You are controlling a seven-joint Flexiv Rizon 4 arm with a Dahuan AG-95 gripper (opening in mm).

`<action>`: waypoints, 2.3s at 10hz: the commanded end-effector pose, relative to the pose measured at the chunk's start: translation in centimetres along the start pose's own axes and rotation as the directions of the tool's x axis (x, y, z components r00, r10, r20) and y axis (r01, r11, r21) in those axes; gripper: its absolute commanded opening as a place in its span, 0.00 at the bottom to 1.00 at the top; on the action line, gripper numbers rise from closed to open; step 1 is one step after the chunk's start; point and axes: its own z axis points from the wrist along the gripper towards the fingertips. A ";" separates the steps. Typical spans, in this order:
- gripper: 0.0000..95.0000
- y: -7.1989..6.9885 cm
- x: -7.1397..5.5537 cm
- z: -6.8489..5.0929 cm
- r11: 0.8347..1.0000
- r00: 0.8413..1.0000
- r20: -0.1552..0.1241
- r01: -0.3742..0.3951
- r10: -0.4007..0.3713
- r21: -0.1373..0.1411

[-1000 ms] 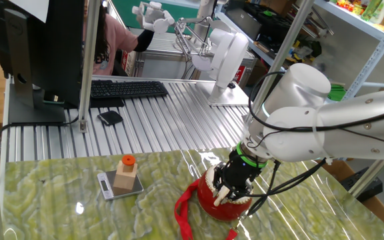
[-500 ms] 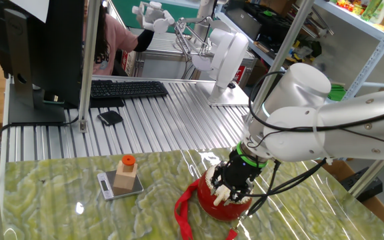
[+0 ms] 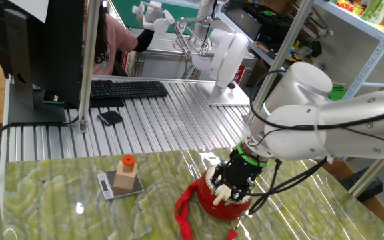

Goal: Play the drum

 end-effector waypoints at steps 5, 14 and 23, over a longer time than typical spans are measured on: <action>0.40 -1.1 -0.2 -2.8 0.996 0.996 -0.014 0.086 -0.086 0.001; 0.00 -2.2 1.4 -6.5 0.906 0.905 -0.024 0.424 -0.424 0.004; 0.00 -5.2 4.1 -10.5 0.663 0.669 -0.066 0.742 -0.740 0.099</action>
